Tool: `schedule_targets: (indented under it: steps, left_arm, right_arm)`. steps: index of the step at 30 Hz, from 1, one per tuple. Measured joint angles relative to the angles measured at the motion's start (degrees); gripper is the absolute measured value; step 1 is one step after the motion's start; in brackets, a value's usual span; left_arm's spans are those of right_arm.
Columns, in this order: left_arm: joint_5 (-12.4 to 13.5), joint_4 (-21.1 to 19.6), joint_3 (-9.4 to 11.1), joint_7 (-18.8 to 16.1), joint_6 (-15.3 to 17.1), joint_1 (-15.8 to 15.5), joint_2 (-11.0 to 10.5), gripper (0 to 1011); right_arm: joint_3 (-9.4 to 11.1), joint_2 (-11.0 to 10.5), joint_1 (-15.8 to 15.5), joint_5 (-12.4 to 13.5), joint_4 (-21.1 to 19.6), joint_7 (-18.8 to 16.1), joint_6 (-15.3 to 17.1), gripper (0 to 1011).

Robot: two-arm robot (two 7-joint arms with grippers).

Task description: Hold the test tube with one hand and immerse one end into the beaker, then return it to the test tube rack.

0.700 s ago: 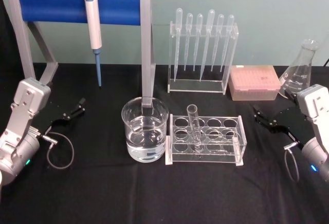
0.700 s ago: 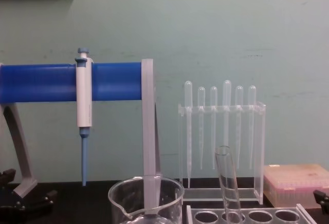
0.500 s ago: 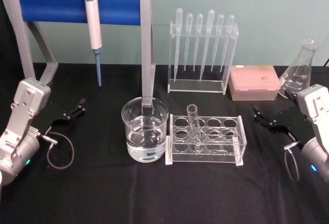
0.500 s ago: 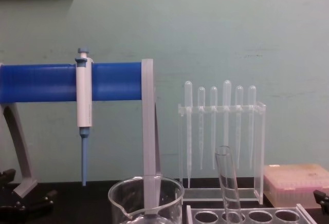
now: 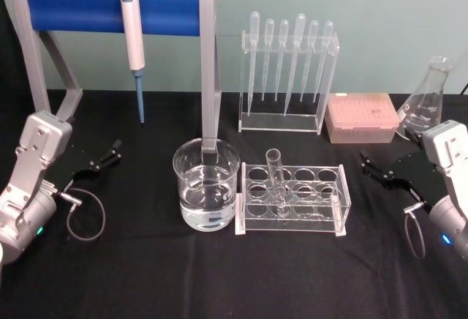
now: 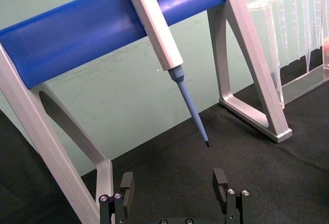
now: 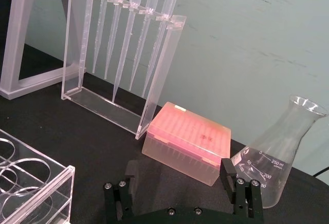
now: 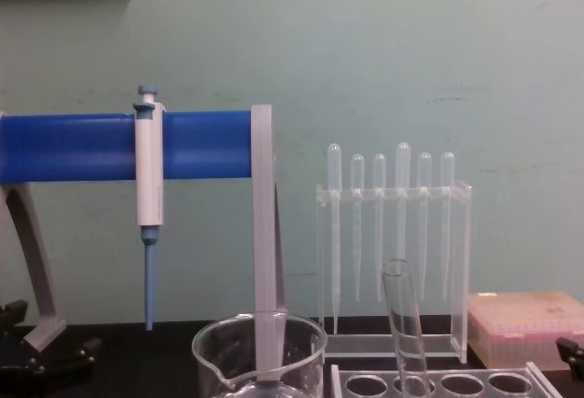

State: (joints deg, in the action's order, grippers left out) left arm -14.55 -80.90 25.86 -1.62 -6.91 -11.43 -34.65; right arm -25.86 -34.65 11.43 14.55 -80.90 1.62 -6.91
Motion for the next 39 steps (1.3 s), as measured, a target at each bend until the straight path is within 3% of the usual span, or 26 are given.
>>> schedule_targets:
  steps: [39]
  left_arm:
    - [0.0, 0.0, 0.0, 0.0, 0.0, 0.0, 0.0, 1000]
  right_arm:
    - [0.0, 0.0, 0.0, 0.0, 0.0, 0.0, 0.0, 1004]
